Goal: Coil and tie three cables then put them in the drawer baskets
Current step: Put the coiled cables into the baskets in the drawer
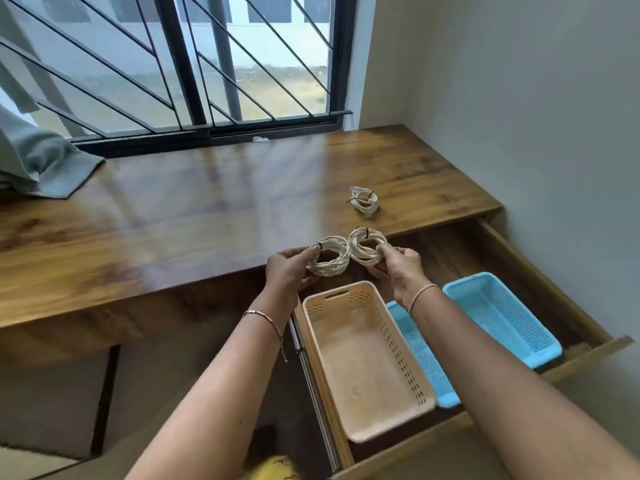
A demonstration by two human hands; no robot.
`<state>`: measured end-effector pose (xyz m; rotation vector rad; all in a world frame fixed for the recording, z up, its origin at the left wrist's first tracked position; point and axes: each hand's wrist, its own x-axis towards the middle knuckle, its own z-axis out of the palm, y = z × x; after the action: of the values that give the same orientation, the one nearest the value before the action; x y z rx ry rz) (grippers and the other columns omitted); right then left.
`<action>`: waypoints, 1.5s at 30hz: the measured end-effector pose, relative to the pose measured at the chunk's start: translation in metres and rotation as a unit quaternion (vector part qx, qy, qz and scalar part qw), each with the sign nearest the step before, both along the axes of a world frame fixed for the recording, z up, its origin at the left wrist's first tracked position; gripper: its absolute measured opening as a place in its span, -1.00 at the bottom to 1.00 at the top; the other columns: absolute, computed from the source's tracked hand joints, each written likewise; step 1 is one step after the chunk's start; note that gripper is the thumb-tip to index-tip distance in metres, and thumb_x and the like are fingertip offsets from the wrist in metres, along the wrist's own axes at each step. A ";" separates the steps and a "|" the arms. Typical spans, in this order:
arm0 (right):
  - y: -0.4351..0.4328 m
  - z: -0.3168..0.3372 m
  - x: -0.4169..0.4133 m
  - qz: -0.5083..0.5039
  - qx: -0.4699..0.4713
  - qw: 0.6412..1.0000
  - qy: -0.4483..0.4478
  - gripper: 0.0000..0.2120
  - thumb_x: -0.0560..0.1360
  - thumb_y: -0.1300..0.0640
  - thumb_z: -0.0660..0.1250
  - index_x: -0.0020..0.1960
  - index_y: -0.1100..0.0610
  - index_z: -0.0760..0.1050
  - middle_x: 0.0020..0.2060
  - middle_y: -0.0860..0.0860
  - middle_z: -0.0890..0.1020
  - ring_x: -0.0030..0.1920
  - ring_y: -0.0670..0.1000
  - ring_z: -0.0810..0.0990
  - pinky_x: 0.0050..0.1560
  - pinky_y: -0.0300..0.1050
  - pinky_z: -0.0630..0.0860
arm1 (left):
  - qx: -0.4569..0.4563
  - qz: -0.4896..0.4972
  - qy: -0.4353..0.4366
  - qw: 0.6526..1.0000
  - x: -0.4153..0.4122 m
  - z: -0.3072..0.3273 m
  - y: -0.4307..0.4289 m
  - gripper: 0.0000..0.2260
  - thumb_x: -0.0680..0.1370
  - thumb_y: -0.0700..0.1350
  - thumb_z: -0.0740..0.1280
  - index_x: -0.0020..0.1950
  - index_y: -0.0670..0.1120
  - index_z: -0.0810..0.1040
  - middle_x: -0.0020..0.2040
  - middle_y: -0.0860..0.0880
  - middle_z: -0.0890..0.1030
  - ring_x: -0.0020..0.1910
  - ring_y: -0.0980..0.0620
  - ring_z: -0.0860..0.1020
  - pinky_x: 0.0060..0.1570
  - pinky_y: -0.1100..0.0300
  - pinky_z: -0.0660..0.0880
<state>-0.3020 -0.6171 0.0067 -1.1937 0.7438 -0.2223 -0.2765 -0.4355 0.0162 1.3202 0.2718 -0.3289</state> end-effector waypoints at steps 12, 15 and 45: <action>-0.048 -0.031 -0.091 -0.037 0.068 0.997 0.005 -0.68 0.48 0.23 0.33 0.21 0.29 0.46 0.00 0.21 0.64 -0.12 0.06 0.66 -0.21 -0.15 0.65 | 0.065 -0.054 0.031 0.996 -0.078 -0.040 -0.022 -0.82 0.48 -0.19 0.44 0.06 -0.20 0.63 -0.01 -0.19 0.65 -0.08 -0.07 0.65 -0.08 0.06 0.63; -0.058 -0.045 -0.102 -0.045 0.076 0.996 0.005 -0.76 0.49 0.24 0.31 0.14 0.25 0.51 -0.09 0.16 0.63 -0.17 0.02 0.64 -0.22 -0.17 0.64 | 0.106 -0.083 0.034 0.990 -0.083 -0.059 -0.032 -0.84 0.50 -0.18 0.43 0.05 -0.16 0.61 0.04 -0.17 0.63 0.02 -0.10 0.63 -0.01 0.02 0.62; -0.127 -0.104 -0.102 0.099 -0.031 0.981 0.161 -0.91 0.51 0.25 0.34 -0.09 0.14 0.42 -0.28 0.07 0.53 -0.35 -0.04 0.47 -0.30 -0.19 0.48 | 0.498 -0.174 0.059 0.848 -0.094 -0.115 -0.080 -0.66 0.57 -0.19 0.31 0.34 -0.19 0.47 0.29 -0.15 0.54 0.27 -0.14 0.49 0.27 0.09 0.41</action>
<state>-0.4043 -0.7438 -0.0975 -1.3712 0.8965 0.1183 -0.3702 -0.5157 -0.0989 2.4013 0.3193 -0.6208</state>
